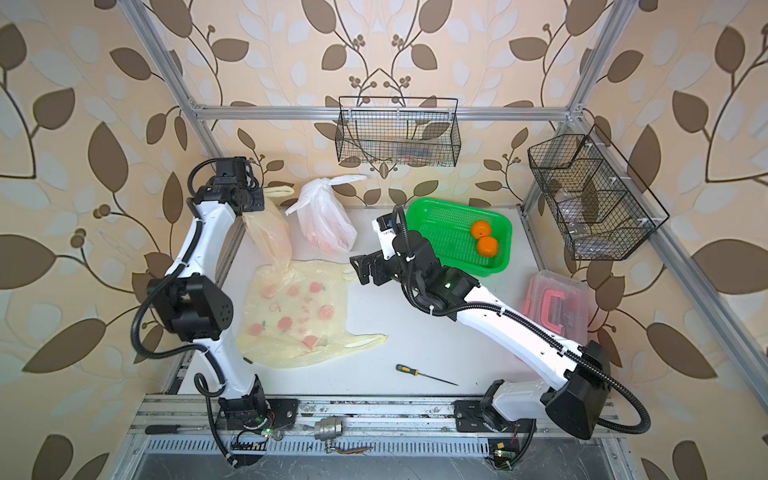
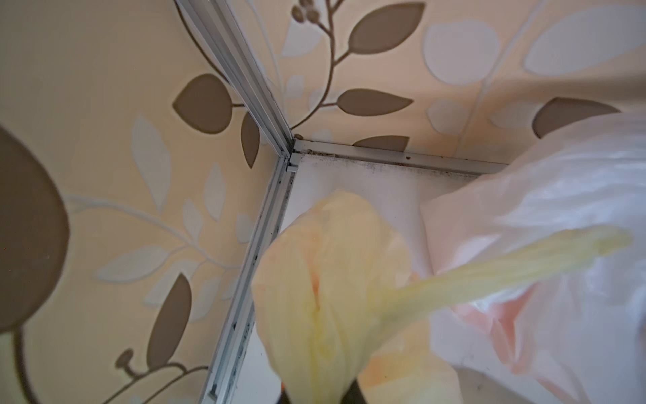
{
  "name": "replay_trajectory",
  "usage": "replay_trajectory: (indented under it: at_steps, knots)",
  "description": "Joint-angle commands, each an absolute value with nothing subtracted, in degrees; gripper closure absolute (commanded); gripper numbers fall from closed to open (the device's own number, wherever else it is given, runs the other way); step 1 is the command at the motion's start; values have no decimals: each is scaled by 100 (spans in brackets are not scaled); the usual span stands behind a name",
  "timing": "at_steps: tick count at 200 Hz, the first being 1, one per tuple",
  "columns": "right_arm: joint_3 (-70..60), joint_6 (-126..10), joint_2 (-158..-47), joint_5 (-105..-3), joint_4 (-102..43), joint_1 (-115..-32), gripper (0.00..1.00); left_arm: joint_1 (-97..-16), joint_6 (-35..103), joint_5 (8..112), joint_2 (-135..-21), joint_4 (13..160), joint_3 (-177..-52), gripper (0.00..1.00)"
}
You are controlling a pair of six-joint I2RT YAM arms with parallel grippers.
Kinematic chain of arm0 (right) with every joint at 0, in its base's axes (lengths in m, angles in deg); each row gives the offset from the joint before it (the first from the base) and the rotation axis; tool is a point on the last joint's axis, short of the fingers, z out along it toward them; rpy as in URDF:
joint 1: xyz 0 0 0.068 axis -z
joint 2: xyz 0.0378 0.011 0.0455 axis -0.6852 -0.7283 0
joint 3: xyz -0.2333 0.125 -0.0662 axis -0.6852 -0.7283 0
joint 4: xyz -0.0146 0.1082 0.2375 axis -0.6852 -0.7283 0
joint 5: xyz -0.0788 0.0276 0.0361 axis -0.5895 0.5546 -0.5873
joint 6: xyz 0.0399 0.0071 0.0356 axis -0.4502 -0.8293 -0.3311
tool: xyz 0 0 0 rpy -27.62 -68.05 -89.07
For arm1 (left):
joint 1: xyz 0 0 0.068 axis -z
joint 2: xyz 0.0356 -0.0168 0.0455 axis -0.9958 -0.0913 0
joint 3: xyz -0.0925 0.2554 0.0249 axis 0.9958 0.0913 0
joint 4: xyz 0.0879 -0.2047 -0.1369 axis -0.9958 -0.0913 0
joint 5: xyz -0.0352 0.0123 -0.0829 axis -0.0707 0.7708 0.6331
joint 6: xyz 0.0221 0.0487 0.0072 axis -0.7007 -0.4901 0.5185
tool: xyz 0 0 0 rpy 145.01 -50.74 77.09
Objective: Place the oranges into plastic bags & tie knots
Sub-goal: Place the plastic bag at the center of the board.
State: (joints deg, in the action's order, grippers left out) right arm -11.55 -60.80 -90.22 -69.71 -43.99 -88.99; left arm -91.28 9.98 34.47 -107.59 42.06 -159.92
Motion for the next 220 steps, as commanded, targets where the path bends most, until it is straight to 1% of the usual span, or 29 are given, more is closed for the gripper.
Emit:
replay_trajectory:
  at_steps: [1,20,40,80,108,111,120,124,133,135,137,139,153,164,172,180,200,210,220]
  knots:
    - [-1321,-6228,-8931,-7025,-4476,-8947,1,-9211,470,3212,-11241,4327,-17214,100]
    - [-1352,-6231,-8896,-7170,-4553,-8950,1,-9305,481,3354,-11807,4043,-17910,100]
    - [-1321,-6220,-8877,-7304,-4652,-8957,1,-9408,542,3705,-12147,3874,-18182,100]
    - [-1387,-6254,-8808,-7564,-4783,-8949,0,-9451,753,4621,-12179,4319,-17428,100]
    - [-1466,-6364,-8782,-7514,-4794,-8957,0,-9449,833,5062,-12295,4501,-17261,100]
    - [-1479,-6375,-8775,-7529,-4792,-8961,0,-9446,860,5042,-12311,4470,-17285,96]
    - [-1544,-6399,-8739,-7616,-4771,-8957,0,-9451,966,4917,-12310,4400,-17343,68]
    - [-1571,-6423,-8723,-7680,-4766,-8953,0,-9458,1041,4844,-12281,4387,-17341,54]
    - [-1641,-6492,-8690,-7893,-4788,-8957,0,-9460,1278,4630,-12186,4354,-17330,13]
    - [-1653,-6516,-8682,-7956,-4806,-8959,0,-9460,1351,4569,-12163,4326,-17339,6]
    - [-1656,-6546,-8671,-8026,-4820,-8958,0,-9456,1422,4518,-12140,4282,-17352,3]
    - [-1663,-6585,-8664,-8130,-4845,-8957,0,-9464,1490,4484,-12123,4227,-17369,1]
    - [-1800,-7160,-8626,-8881,-5082,-8943,0,-9474,1911,4456,-11844,3665,-17364,1]
    - [-2054,-7519,-8650,-8795,-4968,-8909,0,-9472,2547,4384,-11401,3406,-16924,1]
    - [-2285,-7676,-8715,-8561,-4739,-8904,0,-9461,3061,4368,-10909,3616,-16176,1]
    - [-2456,-7819,-8840,-8326,-4561,-8913,1,-9443,3637,4429,-10328,4104,-15005,1]
    - [-2556,-8042,-9201,-7935,-4378,-8955,7,-9446,4527,5013,-8899,5499,-12659,1]
    - [-2583,-7980,-9327,-7628,-4162,-8970,10,-9438,4792,5195,-8346,5910,-11857,1]
    - [-2589,-7935,-9493,-7181,-3942,-8941,11,-9340,4742,5461,-7990,5873,-11461,1]
